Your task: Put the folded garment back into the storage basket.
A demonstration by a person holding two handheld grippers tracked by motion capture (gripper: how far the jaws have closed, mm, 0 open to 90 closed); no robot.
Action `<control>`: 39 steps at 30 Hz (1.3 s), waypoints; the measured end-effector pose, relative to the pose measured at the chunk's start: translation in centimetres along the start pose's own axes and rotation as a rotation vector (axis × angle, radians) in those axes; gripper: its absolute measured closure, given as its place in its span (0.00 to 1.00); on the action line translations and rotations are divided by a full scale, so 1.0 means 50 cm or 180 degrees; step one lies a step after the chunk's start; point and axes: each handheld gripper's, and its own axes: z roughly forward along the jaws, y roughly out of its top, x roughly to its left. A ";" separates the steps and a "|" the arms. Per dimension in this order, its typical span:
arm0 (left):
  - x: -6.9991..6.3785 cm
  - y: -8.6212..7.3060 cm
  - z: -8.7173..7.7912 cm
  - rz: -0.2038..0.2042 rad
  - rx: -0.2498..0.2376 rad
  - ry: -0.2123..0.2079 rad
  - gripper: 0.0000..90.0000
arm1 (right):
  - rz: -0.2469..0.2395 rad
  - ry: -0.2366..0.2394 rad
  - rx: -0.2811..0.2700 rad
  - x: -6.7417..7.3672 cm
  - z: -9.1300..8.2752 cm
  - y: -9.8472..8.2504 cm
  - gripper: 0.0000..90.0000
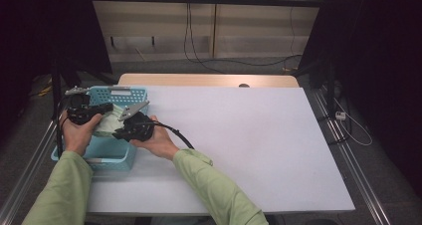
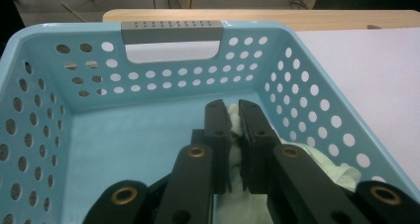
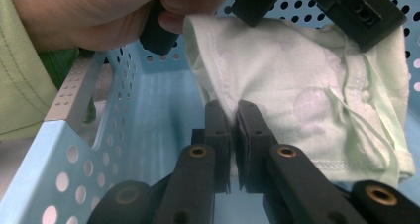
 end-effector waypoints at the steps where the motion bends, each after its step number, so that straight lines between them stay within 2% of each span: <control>1: -0.001 0.000 0.001 -0.0001 -0.0007 -0.0005 0.94 | -0.0003 0.0003 0.0007 0.000 0.000 0.000 0.96; 21: 0.000 -0.006 0.024 -0.0013 0.0164 0.0014 0.92 | 0.0063 0.0041 0.0083 -0.010 0.006 -0.009 0.94; 23: 0.002 -0.007 0.025 -0.0033 0.0153 0.0034 0.83 | 0.0094 0.0063 0.0076 -0.011 0.008 -0.010 0.86; 25: 0.002 -0.006 0.026 -0.0048 0.0171 0.0065 0.66 | 0.0097 0.0061 0.0077 -0.009 0.010 -0.010 0.83; 28: 0.003 -0.007 0.025 -0.0077 0.0137 0.0045 0.64 | 0.0098 0.0074 0.0040 -0.004 0.011 -0.007 0.73; 35: 0.000 -0.004 0.017 -0.0054 0.0074 0.0089 0.47 | 0.0112 0.0043 -0.0043 -0.002 -0.005 0.002 0.67; 38: -0.005 -0.003 0.012 -0.0050 0.0045 0.0059 0.41 | 0.0117 0.0024 -0.0061 -0.003 -0.013 0.004 0.65; 39: -0.011 -0.003 0.010 -0.0019 -0.0009 0.0072 0.38 | 0.0117 0.0014 -0.0059 -0.002 -0.015 0.004 0.63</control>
